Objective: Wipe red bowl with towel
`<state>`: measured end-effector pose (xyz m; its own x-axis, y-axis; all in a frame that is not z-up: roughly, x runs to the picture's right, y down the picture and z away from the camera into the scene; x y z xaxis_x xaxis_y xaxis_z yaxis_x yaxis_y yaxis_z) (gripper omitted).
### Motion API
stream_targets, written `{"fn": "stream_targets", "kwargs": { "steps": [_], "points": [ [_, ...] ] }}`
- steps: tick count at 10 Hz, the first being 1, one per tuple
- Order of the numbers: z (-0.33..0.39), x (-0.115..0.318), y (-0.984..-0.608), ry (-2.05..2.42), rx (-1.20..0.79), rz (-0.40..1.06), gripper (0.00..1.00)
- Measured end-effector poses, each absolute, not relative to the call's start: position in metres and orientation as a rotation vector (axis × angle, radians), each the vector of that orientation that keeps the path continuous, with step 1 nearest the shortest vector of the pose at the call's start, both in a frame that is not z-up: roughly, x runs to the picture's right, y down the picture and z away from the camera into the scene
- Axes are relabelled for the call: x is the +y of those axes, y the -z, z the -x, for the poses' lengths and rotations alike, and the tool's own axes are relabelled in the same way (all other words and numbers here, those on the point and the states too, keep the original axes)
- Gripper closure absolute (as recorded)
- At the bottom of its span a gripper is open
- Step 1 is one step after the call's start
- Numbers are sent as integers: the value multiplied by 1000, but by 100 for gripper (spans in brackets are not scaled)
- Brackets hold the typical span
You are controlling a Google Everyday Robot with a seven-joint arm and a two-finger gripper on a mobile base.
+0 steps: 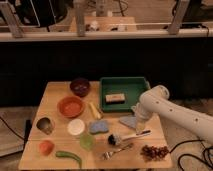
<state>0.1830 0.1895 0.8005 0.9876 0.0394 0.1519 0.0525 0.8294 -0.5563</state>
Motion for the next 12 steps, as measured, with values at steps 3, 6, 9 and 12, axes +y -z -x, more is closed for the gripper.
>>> {"fn": "stream_targets", "kwargs": {
  "steps": [3,6,9,12],
  "points": [
    [-182,186,-791,23,-178,599,20],
    [-182,189,-787,35,-192,606,20],
    [-182,197,-791,39,-203,626,20],
    [-183,203,-798,44,-216,643,20]
  ]
}}
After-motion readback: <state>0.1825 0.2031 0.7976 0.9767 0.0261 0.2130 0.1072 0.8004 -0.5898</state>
